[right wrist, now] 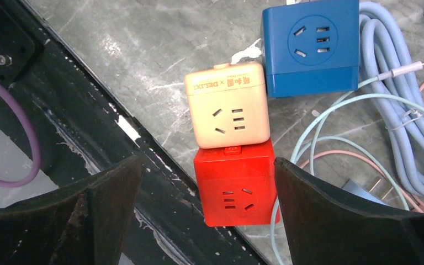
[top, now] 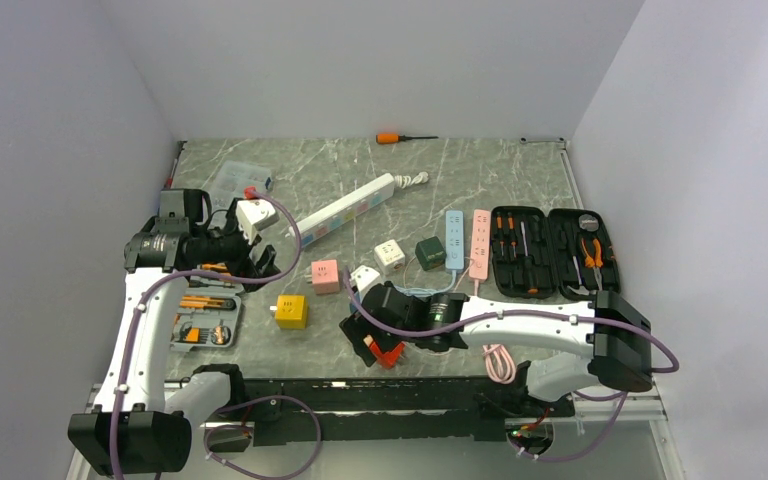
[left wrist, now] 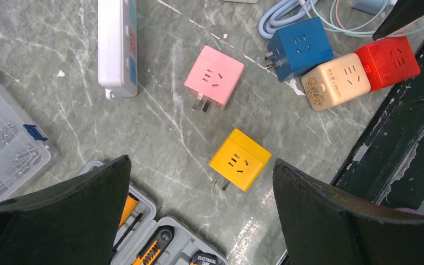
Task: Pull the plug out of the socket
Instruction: Pick up the socket from the corner of the board.
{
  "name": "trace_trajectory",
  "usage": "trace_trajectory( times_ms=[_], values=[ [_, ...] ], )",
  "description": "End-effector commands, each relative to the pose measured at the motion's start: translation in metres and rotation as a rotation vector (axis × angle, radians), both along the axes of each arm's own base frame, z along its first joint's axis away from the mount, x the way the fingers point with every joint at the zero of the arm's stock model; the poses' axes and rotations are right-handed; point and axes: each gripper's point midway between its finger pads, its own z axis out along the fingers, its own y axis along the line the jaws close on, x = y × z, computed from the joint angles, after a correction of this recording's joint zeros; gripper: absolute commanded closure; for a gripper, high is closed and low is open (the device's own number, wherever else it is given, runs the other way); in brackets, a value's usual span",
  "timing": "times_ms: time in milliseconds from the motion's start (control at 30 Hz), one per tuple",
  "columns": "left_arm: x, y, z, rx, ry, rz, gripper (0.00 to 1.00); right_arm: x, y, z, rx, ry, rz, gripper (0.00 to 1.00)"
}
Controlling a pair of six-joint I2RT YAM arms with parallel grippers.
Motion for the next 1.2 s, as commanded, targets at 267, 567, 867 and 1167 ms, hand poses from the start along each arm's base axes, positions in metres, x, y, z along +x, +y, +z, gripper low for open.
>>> trace_trajectory(
  times_ms=[267, 567, 867, 1167],
  values=[
    [0.007, 0.002, 0.021, -0.001, -0.058, 0.020, 0.01, -0.001, -0.001, -0.023, -0.006, 0.015, 0.017, 0.10],
    [0.006, 0.003, 0.023, 0.004, -0.069, 0.024, 0.00, -0.003, -0.003, -0.038, -0.038, 0.029, 0.021, 0.13],
    [0.008, 0.004, 0.027, 0.007, -0.076, 0.026, 0.01, -0.018, -0.010, -0.064, -0.083, 0.071, 0.046, 0.21],
    [0.006, 0.003, 0.026, 0.008, -0.076, 0.022, 0.01, 0.000, -0.001, -0.048, -0.096, -0.012, 0.023, 0.46]
  ],
)
